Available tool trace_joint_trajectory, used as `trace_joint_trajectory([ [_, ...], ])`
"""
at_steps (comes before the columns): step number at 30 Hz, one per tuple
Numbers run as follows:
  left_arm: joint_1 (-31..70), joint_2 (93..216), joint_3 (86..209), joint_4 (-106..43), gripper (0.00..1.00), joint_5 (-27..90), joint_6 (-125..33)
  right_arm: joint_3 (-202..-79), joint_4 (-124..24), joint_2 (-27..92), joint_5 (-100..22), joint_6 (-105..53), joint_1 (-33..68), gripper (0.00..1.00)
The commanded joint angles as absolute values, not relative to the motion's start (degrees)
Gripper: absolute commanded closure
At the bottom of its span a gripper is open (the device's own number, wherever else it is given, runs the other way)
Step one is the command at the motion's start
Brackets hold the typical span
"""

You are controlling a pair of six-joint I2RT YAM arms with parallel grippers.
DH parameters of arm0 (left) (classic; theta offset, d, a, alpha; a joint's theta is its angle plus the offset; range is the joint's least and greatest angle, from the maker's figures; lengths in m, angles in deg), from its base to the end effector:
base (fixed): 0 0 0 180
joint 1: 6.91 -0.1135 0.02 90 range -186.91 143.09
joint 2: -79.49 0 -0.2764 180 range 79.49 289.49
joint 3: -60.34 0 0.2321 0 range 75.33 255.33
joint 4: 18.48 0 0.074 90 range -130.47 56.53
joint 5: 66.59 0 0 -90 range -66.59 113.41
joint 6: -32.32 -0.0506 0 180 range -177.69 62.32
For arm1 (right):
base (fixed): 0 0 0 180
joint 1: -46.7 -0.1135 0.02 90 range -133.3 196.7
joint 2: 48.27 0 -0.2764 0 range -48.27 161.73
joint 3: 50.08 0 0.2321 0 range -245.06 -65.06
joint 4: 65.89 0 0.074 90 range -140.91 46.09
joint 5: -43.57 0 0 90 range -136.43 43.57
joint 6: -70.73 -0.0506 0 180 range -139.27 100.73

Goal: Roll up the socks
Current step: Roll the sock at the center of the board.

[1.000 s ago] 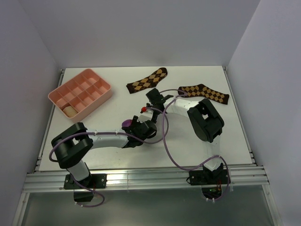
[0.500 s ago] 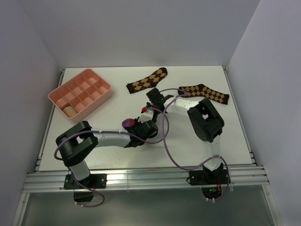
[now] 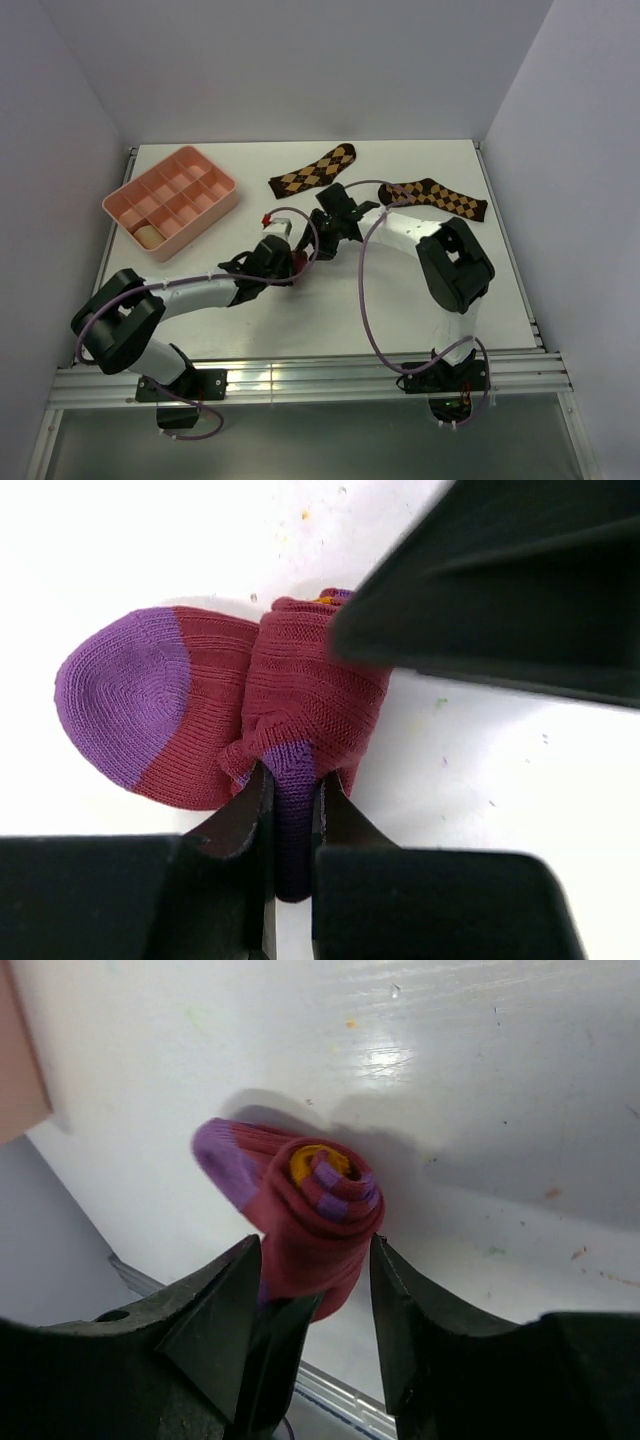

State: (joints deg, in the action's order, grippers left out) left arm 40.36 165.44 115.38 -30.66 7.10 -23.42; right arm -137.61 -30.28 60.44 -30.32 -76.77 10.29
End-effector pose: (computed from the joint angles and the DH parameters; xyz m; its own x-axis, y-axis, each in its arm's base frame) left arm 0.2066 -0.2027 0.1863 -0.7017 -0.0367 -0.7116 0.2067 0.9452 -0.2525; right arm 0.3073 0.2441 0.1888 -0.9459 0.3092 -0.0985 0.1958 0.7858 0.5867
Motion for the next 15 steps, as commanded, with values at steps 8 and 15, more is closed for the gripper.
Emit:
trace_joint_trajectory([
  [8, 27.57, 162.63, 107.59, -27.67, 0.99, 34.47, -13.31, -128.79, -41.48, 51.4, -35.8, -80.97, 9.52, 0.44],
  [15, 18.68, 169.4, 108.9, -26.52, 0.99, 50.03, -10.58, -125.8, -46.85, 53.68, -36.33, -80.88, 6.44, 0.44],
])
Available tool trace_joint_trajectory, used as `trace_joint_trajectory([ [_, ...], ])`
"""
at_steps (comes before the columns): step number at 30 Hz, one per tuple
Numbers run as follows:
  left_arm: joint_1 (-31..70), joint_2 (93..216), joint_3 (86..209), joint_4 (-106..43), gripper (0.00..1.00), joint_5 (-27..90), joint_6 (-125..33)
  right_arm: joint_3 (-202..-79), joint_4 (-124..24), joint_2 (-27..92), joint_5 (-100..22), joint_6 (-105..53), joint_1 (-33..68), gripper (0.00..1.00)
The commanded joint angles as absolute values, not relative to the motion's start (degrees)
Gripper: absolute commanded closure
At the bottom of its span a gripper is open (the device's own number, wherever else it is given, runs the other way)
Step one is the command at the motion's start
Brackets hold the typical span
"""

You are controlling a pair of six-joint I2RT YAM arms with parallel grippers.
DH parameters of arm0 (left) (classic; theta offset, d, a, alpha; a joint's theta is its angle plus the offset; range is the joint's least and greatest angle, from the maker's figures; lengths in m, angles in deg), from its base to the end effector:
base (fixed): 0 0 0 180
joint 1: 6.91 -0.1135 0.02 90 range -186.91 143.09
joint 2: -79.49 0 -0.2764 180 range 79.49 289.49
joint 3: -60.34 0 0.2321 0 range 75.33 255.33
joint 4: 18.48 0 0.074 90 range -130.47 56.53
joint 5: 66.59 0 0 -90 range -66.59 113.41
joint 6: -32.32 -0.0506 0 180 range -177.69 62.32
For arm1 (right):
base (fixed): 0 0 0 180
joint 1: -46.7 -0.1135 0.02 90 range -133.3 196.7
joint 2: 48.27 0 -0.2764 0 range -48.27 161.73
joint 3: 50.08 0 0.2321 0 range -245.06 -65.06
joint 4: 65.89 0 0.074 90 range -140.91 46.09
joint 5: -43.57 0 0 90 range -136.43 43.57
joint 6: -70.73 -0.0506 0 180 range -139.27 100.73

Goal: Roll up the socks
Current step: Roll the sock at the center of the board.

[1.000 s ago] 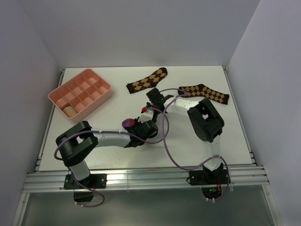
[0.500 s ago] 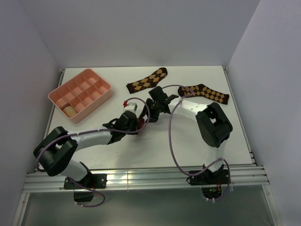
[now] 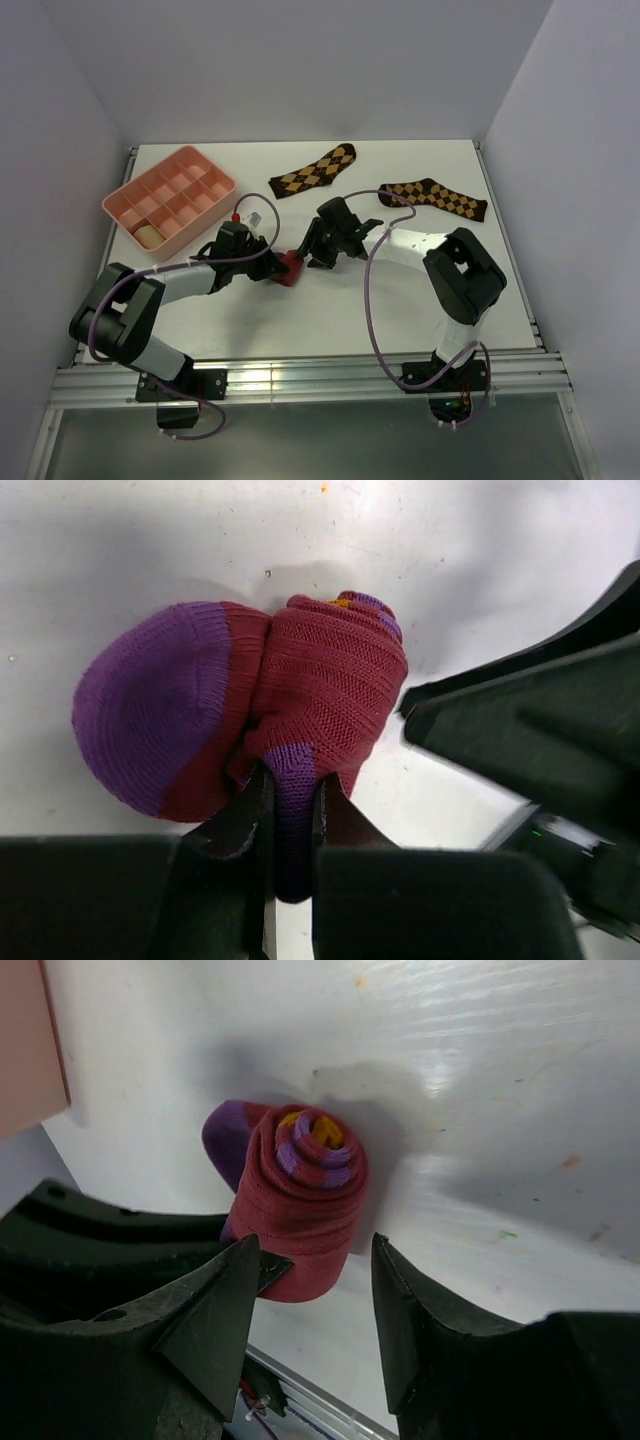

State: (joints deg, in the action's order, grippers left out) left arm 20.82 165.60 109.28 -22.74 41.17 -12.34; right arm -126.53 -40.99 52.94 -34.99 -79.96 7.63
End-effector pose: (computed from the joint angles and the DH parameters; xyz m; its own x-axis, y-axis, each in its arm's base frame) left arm 0.2387 -0.1429 0.1682 -0.8709 -0.3075 -0.3834 0.0372 0.7367 -0.6752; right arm 0.2767 0.2375 0.1932 -0.9153 0.3578 -0.1851 0.1648 0.7518 0.6385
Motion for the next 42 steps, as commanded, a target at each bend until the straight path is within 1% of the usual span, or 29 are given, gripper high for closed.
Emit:
trace_joint_trajectory([
  [1, 17.63, 169.92, 109.42, -26.7, 0.99, 52.22, -10.49, -125.53, -47.99, 54.21, -36.15, -80.97, 6.36, 0.44],
  [10, 12.88, 176.86, 114.25, -33.29, 0.99, 57.25, -10.66, -124.74, -54.07, 56.93, -37.29, -81.06, 6.0, 0.43],
  [19, 9.62, 178.19, 115.67, -38.3, 0.99, 59.19, -10.92, -125.44, -56.18, 60.71, -37.21, -81.5, 6.0, 0.43],
  [22, 8.13, 178.19, 115.5, -38.91, 0.99, 58.92, -11.28, -125.7, -54.52, 60.28, -37.12, -81.94, 5.92, 0.41],
  [26, 7.42, 178.19, 115.84, -39.35, 0.99, 58.74, -11.89, -123.86, -52.75, 57.91, -39.49, -82.9, 5.92, 0.35],
  [29, 7.42, 178.02, 115.58, -38.74, 0.99, 59.27, -11.72, -124.56, -52.57, 58.17, -40.11, -83.08, 5.92, 0.34],
  [36, 7.42, 178.28, 114.44, -36.99, 0.99, 59.1, -10.84, -127.64, -53.19, 61.24, -38.44, -84.31, 5.57, 0.35],
  [42, 7.42, 180.65, 113.56, -35.05, 0.99, 59.54, -9.43, -128.25, -53.28, 63.09, -37.73, -85.19, 4.51, 0.38],
])
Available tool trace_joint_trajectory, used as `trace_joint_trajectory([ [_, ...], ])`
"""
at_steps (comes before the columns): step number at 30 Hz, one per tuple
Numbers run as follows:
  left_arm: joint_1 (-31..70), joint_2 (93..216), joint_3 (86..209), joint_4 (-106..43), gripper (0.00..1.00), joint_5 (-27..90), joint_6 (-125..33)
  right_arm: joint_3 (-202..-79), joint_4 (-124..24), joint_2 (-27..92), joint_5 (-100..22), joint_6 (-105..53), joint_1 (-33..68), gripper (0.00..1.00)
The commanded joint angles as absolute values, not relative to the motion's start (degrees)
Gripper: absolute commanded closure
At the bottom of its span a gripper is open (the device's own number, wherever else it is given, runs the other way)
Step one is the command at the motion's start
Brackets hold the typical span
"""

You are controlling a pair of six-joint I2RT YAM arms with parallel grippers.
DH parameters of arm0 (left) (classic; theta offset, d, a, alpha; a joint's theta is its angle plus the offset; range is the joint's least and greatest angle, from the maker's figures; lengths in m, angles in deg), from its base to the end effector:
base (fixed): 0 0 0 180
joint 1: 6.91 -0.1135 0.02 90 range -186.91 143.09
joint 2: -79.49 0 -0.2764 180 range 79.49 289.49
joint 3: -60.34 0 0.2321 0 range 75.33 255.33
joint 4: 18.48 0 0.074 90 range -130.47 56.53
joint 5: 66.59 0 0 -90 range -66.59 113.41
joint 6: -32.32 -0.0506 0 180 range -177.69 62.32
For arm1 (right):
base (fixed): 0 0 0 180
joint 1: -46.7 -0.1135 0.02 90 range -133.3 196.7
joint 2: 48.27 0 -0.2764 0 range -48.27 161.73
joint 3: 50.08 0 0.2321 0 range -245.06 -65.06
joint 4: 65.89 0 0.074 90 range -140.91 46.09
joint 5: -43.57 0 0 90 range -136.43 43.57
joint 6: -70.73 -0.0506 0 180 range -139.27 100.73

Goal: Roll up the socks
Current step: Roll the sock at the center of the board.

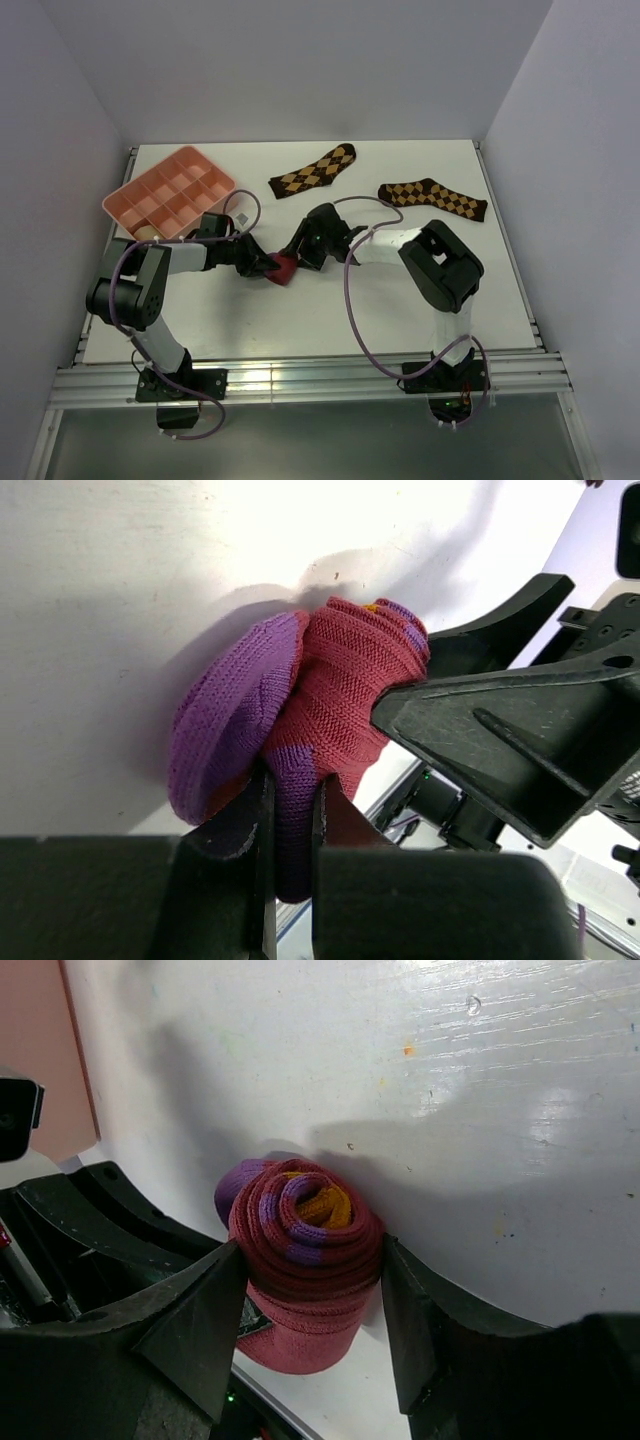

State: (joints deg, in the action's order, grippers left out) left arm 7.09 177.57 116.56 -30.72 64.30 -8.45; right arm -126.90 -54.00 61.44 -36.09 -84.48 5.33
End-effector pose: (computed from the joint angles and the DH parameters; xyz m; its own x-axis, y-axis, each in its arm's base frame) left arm 0.2807 -0.1041 0.1413 -0.9338 -0.3572 0.0187 -0.2326 0.5668 -0.7904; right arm 0.2912 0.2685 0.1605 -0.8987 0.3986 -0.1828 0.1672 0.6969 0.6974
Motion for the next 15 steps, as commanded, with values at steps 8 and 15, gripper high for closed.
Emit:
trace_joint_trajectory([
  [8, 7.42, 181.27, 112.51, -35.49, 0.96, 58.48, -9.87, -130.01, -51.35, 65.99, -38.35, -83.61, 4.6, 0.73],
  [15, 7.51, 176.36, 112.06, -36.1, 0.65, 53.31, -10.75, -132.03, -41.78, 64.24, -41.24, -80.36, 4.6, 1.0],
])
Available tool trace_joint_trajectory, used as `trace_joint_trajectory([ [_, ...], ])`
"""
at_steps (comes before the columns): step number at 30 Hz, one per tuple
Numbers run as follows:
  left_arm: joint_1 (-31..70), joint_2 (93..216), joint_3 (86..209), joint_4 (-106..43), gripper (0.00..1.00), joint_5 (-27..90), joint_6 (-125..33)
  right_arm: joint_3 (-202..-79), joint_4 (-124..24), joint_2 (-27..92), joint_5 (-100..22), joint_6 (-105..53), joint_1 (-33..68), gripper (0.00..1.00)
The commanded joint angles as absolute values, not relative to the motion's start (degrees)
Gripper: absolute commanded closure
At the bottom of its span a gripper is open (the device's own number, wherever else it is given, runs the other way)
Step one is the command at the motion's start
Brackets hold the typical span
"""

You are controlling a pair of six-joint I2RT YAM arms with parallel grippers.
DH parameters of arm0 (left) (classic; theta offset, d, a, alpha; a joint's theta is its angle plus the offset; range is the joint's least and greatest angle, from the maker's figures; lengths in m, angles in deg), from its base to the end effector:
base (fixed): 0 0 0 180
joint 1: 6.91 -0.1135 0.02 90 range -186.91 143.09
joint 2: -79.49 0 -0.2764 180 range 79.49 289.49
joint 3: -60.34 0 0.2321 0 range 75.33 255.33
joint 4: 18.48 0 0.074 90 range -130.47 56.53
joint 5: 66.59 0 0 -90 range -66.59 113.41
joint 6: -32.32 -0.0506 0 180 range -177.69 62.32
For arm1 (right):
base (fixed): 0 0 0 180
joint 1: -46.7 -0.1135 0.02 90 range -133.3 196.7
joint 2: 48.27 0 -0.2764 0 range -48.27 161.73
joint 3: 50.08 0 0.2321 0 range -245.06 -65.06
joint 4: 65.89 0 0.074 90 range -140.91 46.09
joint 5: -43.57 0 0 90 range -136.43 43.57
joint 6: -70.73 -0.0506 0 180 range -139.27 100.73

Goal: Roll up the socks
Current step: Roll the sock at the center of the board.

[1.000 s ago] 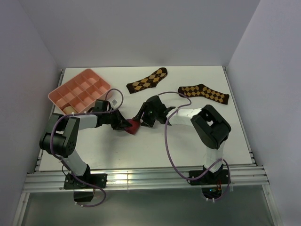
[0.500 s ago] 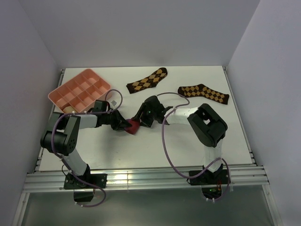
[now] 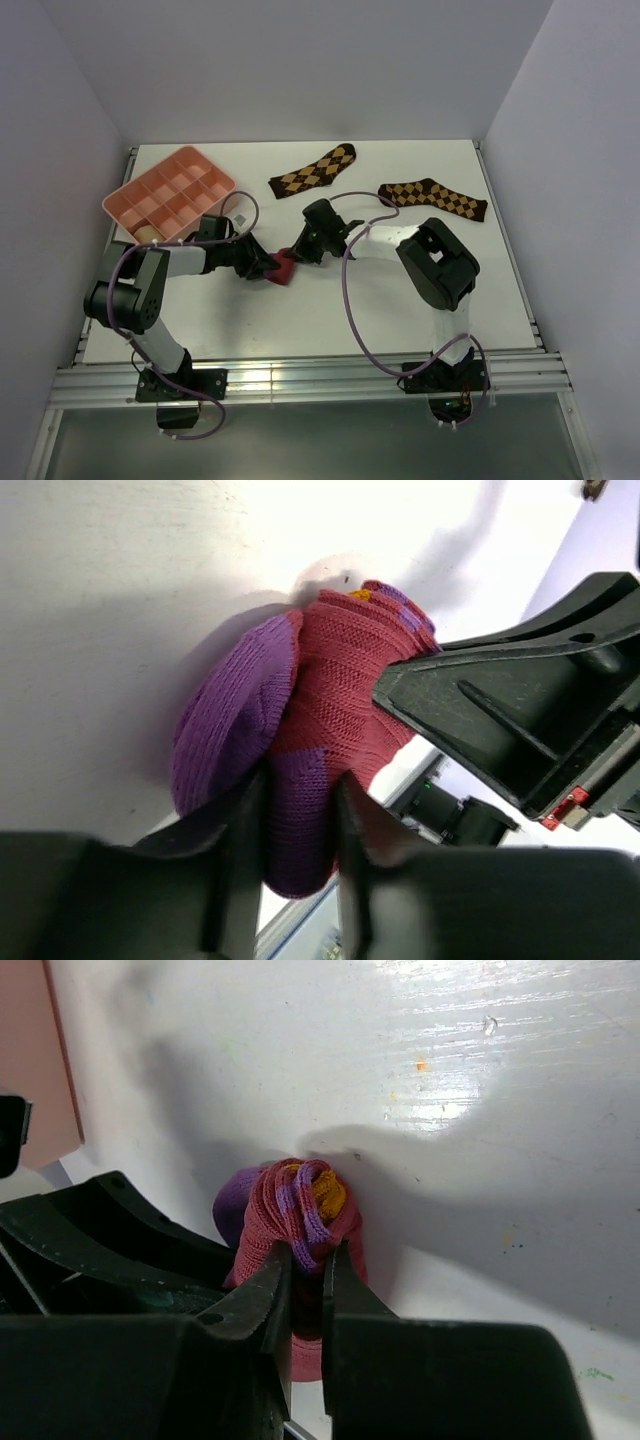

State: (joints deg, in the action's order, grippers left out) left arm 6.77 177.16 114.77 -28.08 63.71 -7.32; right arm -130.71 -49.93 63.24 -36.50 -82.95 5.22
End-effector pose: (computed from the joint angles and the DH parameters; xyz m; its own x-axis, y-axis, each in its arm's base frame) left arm 0.2779 -0.1013 0.1387 -0.9252 -0.3793 0.0116 -0.2391 0.5589 -0.7940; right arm 0.2978 0.2750 0.1612 -0.9063 0.3772 -0.1905 0.1614 0.7256 0.6689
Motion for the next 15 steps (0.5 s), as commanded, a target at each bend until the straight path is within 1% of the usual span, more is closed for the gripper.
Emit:
trace_joint_trajectory([
  [1, 7.59, 175.48, 112.33, -36.8, 0.63, 52.25, -11.1, -132.55, -38.89, 64.23, -41.42, -80.09, 4.6, 1.0],
  [5, 9.44, 169.15, 114.08, -40.84, 0.55, 43.91, -13.47, -135.54, -33.09, 64.5, -41.69, -78.78, 4.6, 1.0],
  [7, 11.63, 164.41, 114.88, -42.51, 0.52, 37.59, -14.44, -136.77, -30.7, 64.94, -41.86, -78.42, 4.68, 1.0],
  [8, 12.51, 162.74, 114.97, -42.87, 0.48, 35.48, -15.05, -137.91, -28.69, 65.37, -41.95, -78.16, 4.68, 1.0],
  [9, 14.78, 159.42, 115.4, -44.18, 0.47, 29.36, -15.41, -138.44, -27.71, 65.46, -41.95, -78.16, 4.6, 1.0],
  [11, 17.6, 156.32, 116.19, -45.06, 0.42, 23.7, -17.42, -140.2, -25.34, 65.99, -41.95, -77.81, 4.6, 1.0],
  [12, 21.1, 153.61, 116.28, -45.42, 0.41, 16.72, -18.04, -140.73, -24.46, 66.25, -41.87, -77.81, 4.6, 1.0],
  [15, 27.78, 149.12, 116.02, -44.63, 0.38, 10.25, -21.12, -142.75, -21.47, 67.04, -41.95, -77.63, 4.6, 1.0],
])
